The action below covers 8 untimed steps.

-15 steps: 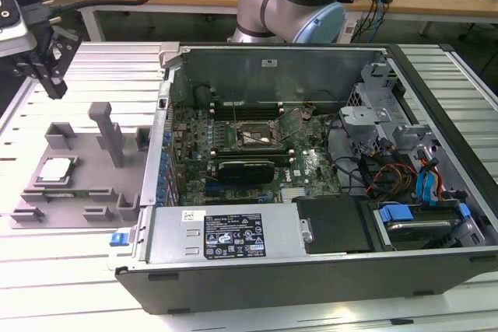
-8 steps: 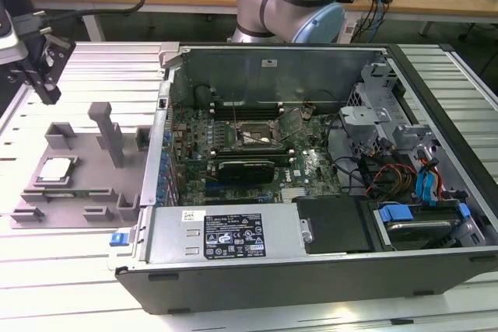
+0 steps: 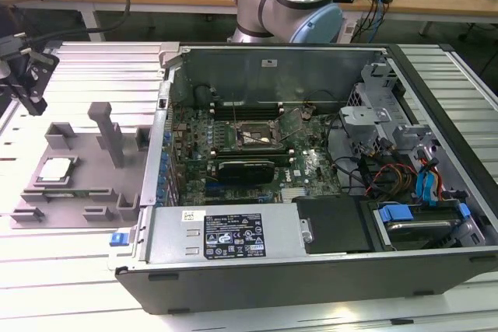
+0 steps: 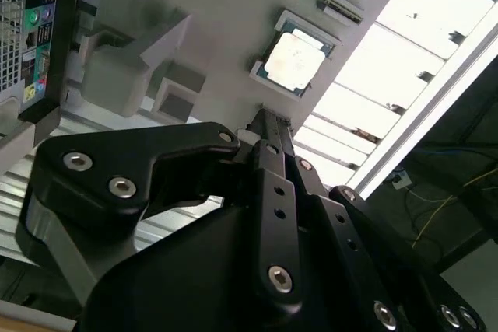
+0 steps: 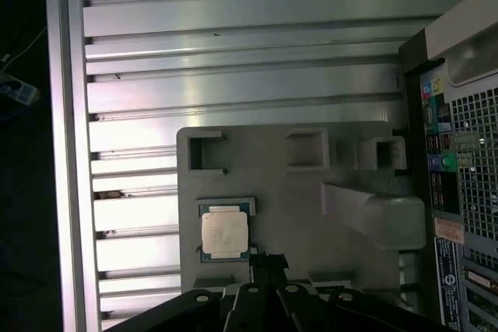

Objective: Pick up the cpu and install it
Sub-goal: 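Reach for the cpu, then pick up the cpu and move it towards the insertion slot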

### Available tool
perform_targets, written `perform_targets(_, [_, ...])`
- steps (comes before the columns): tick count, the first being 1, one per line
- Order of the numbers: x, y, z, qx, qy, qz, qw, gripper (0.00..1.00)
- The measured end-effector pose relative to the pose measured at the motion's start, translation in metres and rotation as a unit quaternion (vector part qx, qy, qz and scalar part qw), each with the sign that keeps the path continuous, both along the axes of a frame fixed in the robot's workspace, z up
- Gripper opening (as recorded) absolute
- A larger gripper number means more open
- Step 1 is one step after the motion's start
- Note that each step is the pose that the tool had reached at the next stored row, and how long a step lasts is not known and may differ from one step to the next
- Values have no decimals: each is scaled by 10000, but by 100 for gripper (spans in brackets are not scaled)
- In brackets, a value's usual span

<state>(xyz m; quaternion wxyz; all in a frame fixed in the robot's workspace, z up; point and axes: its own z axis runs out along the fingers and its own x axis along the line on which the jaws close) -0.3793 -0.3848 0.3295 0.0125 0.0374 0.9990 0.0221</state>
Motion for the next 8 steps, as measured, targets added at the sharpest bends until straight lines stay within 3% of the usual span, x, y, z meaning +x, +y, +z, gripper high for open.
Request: perform_targets(8, [-3, 0, 0, 0, 1, 0, 10000, 11])
